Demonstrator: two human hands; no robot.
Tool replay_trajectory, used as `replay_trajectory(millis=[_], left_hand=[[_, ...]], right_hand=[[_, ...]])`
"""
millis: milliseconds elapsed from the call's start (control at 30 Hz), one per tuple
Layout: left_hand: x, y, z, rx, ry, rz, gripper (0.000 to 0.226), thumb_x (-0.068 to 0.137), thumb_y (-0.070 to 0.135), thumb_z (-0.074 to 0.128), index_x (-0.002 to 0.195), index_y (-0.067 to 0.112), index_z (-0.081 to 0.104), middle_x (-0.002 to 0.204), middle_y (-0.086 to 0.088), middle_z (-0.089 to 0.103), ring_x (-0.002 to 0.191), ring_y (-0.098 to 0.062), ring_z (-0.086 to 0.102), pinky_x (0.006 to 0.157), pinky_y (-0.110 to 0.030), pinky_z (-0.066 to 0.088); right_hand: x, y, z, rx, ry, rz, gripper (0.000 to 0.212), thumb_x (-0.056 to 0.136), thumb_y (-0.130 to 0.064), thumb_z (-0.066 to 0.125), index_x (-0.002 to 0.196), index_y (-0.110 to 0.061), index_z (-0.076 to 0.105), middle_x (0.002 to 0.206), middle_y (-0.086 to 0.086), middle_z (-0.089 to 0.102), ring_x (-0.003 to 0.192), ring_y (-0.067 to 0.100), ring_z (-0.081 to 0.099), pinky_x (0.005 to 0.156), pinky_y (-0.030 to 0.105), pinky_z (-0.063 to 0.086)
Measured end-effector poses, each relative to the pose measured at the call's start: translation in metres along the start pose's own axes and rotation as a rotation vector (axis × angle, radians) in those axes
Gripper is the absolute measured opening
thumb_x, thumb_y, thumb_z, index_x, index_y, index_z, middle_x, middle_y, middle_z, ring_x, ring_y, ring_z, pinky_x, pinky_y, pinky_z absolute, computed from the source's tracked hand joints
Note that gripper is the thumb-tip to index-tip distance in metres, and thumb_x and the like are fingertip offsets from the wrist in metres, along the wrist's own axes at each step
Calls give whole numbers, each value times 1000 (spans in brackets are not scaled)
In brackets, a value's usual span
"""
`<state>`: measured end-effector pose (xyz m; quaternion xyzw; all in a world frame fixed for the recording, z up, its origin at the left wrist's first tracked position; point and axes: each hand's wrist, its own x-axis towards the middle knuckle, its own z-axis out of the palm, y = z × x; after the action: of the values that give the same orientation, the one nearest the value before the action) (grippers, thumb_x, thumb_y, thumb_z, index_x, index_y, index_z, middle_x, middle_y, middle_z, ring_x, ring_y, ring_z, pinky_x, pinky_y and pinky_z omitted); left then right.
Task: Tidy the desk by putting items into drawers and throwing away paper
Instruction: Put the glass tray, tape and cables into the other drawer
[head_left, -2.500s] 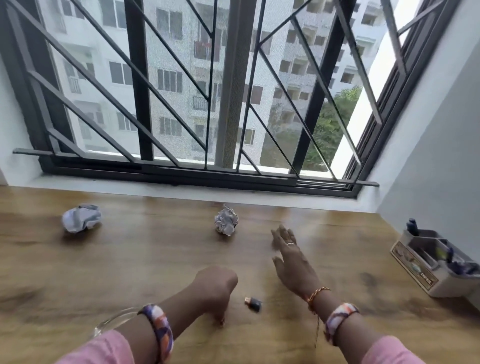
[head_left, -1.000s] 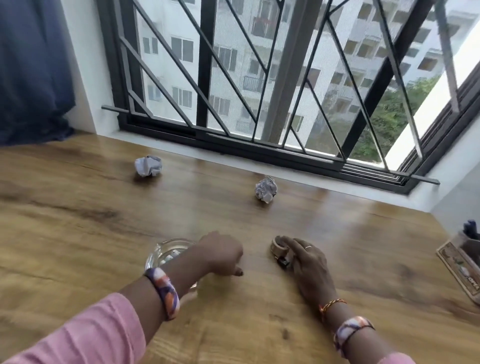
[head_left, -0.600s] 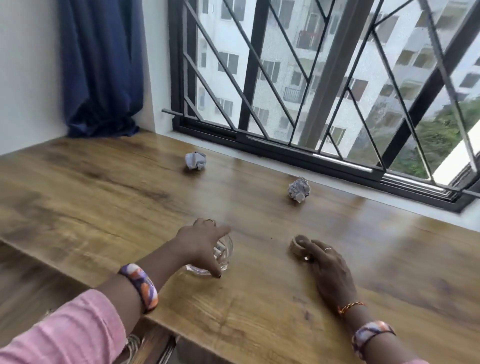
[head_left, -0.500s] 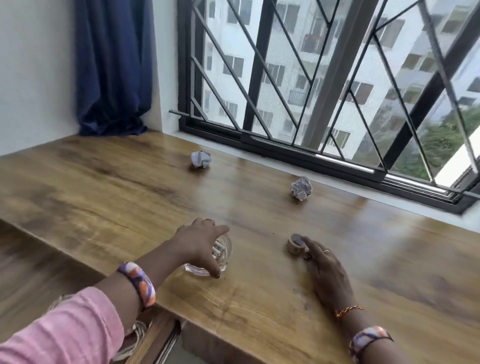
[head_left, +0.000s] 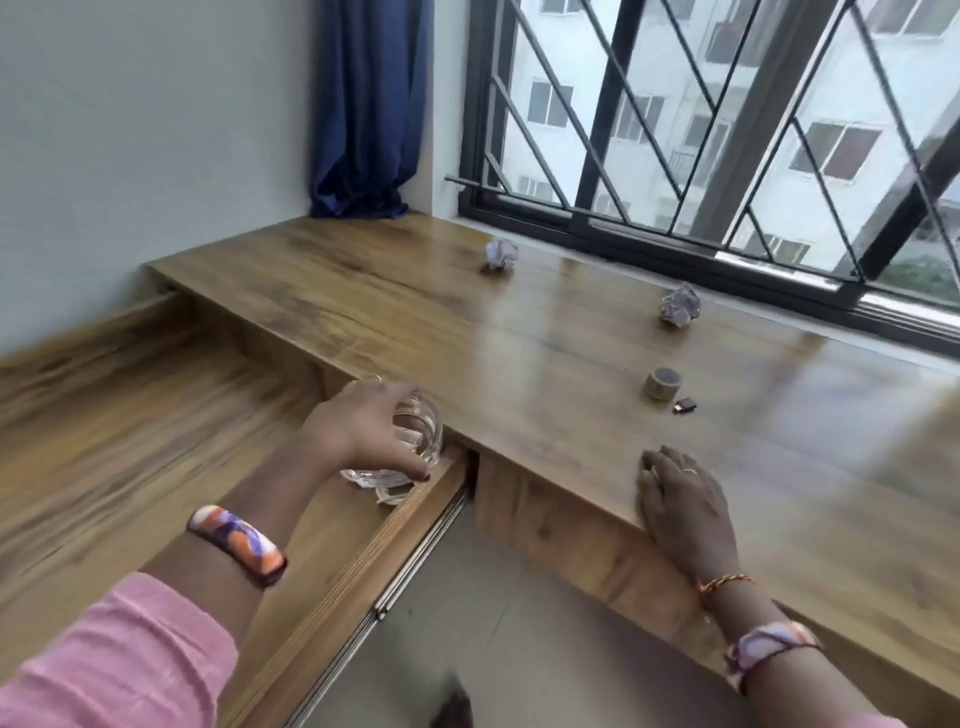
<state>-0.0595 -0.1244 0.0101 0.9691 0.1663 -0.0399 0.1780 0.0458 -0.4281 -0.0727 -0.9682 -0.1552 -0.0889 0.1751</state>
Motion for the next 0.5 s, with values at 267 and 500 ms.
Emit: replay_trajectory(millis=[267, 500], left_hand=[[-79, -80, 32, 46, 18, -344, 95, 44, 51, 81, 131, 30, 47, 130, -3, 53, 123, -26, 48, 93, -37, 49], [-78, -98, 70, 83, -56, -403, 83, 51, 54, 78, 125, 27, 51, 127, -4, 55, 123, -26, 47, 90, -38, 50]], right_hand=[[-33, -73, 17, -236, -291, -16, 58, 98, -42, 23, 149, -16, 11, 159, 4, 10, 144, 38, 9, 115, 50, 11], [-16, -94, 13, -320, -410, 27, 52, 100, -26, 23, 149, -17, 8, 159, 8, 7, 140, 46, 13, 111, 60, 18]])
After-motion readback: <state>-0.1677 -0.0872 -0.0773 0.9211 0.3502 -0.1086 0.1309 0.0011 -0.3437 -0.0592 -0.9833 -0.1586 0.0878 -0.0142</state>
